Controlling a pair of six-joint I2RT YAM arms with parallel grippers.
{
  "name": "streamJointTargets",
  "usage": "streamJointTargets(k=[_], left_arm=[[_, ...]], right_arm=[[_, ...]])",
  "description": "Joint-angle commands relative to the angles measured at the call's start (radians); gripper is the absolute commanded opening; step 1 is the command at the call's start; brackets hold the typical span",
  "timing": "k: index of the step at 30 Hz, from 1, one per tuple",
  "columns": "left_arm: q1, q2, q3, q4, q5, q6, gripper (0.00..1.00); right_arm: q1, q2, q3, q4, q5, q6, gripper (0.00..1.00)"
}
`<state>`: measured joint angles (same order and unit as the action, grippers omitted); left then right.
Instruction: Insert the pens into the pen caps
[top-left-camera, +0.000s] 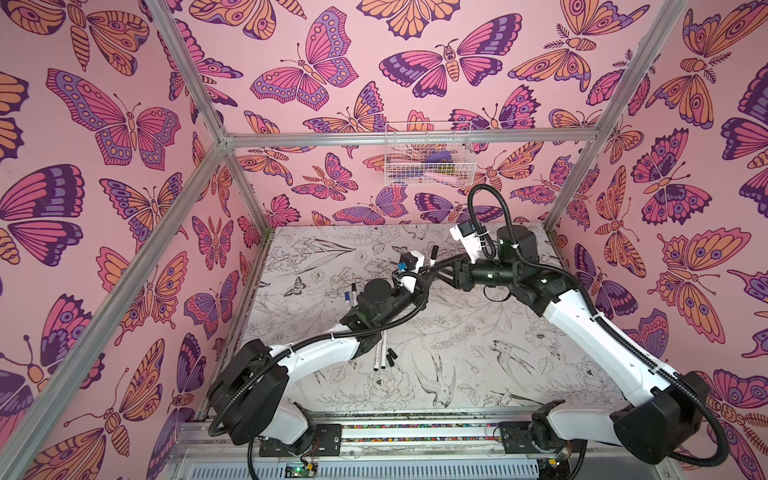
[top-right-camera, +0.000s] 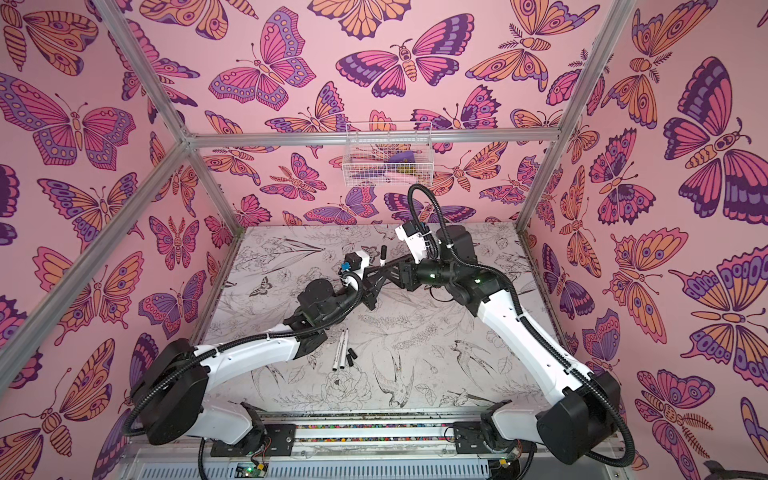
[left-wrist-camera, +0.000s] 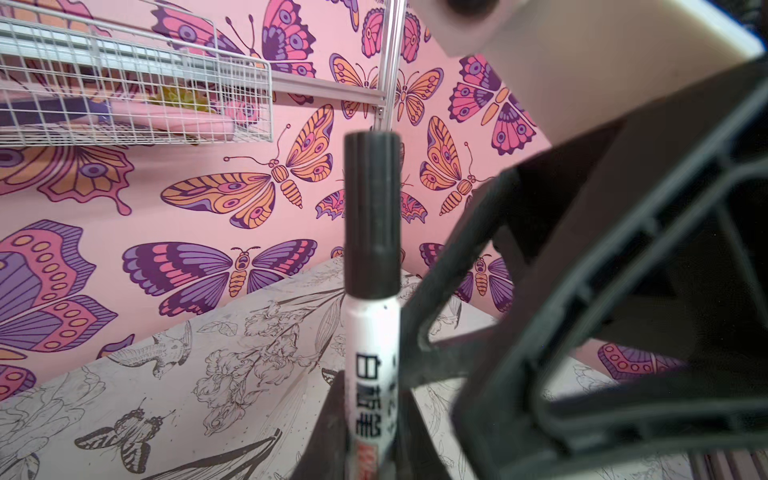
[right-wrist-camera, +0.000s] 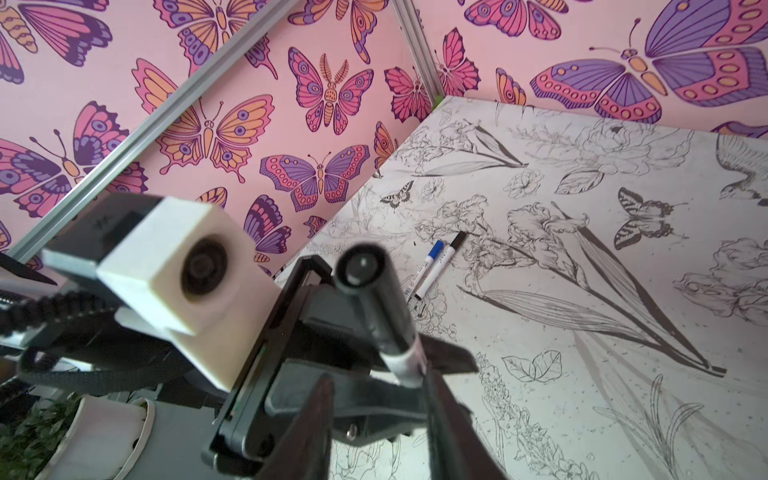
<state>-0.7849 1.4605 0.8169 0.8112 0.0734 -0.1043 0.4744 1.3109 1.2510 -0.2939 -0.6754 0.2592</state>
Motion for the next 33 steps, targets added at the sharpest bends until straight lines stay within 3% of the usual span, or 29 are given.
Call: streamJointTargets(k=[1, 5, 12, 21, 33], left_arm=[[0.003, -0.019, -0.024, 0.060, -0.037, 0.017, 0.00], [0.003, -0.023, -0.037, 0.062, -0.047, 0.020, 0.00], [-0.011, -0.021, -0.068, 0.057, -0.027, 0.021, 0.00], [-0.039, -0.023, -0.076, 0.050, -0.024, 0.024, 0.00], [-0.042, -0.037, -0.080, 0.049, -0.020, 0.020, 0.00]], right_arm=[[0.009, -0.035, 0.008, -0.046, -0.011, -0.019, 0.48], [0.000, -0.052, 0.008, -0.041, 0.020, -0.021, 0.53], [-0.007, -0.043, 0.046, -0.014, 0.094, -0.002, 0.52], [-0.007, 0.027, 0.105, 0.019, 0.073, 0.029, 0.50], [-0.007, 0.083, 0.144, 0.014, 0.083, 0.035, 0.37]])
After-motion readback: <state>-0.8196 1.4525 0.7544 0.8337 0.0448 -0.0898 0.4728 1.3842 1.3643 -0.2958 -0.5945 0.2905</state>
